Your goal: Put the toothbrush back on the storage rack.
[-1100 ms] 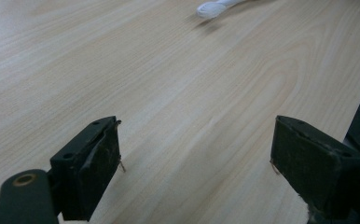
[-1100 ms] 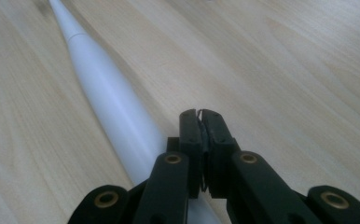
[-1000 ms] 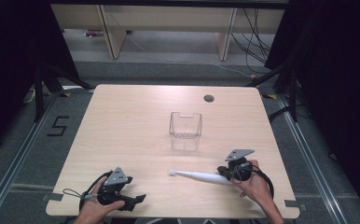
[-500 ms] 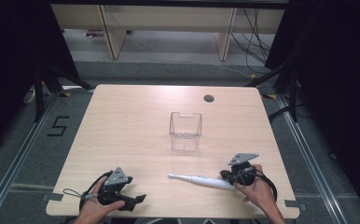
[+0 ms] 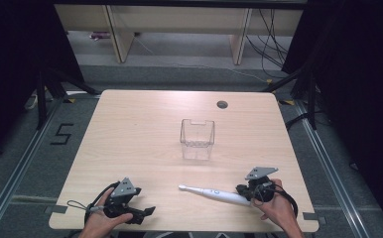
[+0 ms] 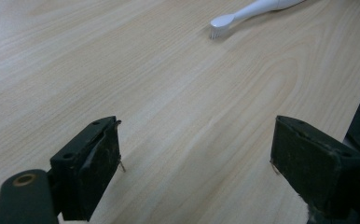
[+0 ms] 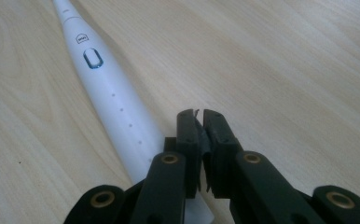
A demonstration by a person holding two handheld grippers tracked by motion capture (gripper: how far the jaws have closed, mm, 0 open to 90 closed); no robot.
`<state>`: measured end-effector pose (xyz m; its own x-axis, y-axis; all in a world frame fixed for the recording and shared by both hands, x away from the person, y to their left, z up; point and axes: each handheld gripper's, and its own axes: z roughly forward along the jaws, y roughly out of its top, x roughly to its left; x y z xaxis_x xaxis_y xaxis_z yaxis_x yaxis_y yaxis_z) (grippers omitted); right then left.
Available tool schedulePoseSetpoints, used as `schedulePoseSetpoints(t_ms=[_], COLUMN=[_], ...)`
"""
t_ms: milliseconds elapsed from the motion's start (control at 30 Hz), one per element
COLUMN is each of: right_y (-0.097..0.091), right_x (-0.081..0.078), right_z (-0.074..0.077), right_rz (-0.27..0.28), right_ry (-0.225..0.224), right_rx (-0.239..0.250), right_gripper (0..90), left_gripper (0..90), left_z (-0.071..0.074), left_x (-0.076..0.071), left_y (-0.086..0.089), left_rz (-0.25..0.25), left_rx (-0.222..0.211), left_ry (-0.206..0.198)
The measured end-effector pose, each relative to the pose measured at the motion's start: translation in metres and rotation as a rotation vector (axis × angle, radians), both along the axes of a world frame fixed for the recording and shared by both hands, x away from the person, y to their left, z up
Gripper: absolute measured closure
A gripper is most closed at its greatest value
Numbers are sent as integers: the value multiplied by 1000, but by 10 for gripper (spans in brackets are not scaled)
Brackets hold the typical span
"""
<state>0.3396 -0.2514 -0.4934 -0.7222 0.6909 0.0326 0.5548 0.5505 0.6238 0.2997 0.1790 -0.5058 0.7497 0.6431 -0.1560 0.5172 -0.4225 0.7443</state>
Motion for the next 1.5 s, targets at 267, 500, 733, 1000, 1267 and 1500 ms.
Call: schedulePoseSetpoints(t_ms=[267, 500, 733, 1000, 1267, 1500], right_y=[-3, -1, 0, 32, 57, 59], right_x=[-7, -13, -15, -40, -45, -40], right_z=[2, 2, 7, 28, 24, 25], right_rz=[-37, -20, 29, 196, 295, 299], right_ry=[21, 20, 0, -68, -28, -15], right_rx=[5, 10, -2, -1, -100, -156], right_gripper=[850, 833, 810, 615, 550, 533], left_gripper=[149, 149, 150, 150, 149, 149], left_z=[0, 0, 0, 0, -1, -1], left_x=[0, 1, 0, 1, 1, 1], left_y=[1, 1, 0, 1, 0, 1], left_rz=[-7, -4, 0, 1, -1, -6], left_rx=[13, 16, 3, 16, 4, 14], left_ry=[-1, -3, 0, -1, 3, 2])
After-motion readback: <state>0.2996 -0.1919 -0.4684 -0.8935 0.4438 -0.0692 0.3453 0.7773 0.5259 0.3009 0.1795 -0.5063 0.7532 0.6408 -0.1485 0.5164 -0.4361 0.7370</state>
